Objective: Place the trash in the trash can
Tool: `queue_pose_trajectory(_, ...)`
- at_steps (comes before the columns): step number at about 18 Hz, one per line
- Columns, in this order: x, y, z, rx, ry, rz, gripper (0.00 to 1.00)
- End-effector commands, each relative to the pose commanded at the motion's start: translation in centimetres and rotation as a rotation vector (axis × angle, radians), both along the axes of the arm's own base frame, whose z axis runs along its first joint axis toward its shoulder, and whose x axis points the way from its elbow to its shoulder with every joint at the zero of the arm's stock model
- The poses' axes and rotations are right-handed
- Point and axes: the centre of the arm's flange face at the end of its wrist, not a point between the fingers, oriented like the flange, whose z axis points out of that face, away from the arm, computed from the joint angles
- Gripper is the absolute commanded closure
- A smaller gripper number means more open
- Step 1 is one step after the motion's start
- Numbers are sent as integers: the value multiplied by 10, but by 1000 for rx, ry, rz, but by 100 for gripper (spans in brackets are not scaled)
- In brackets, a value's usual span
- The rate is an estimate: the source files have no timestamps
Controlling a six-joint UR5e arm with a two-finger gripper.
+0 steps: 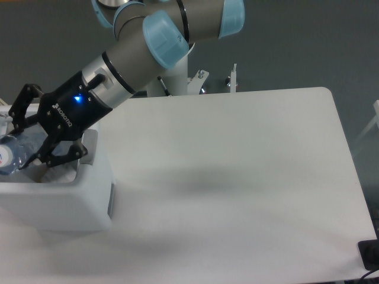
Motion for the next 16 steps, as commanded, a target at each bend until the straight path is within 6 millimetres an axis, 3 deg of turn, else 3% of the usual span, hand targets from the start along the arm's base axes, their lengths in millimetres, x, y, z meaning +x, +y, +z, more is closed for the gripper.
queue_pose_trajectory(4,-8,-3,0,-5,-5,16,0)
queue_pose_trajectory(7,-76,-27,-3,-10,-11,131,0)
queue_pose_trajectory(10,-158,-58,-26,-30,-31,255,0)
queue_pose_trajectory(12,-203,-80,-39,-41,-44,326,0)
queue_pose_trajectory(13,-222,-93,-45,-47,-50,361,0)
queue_pose_trajectory(16,-258,-116,-62,-81,13,415,0)
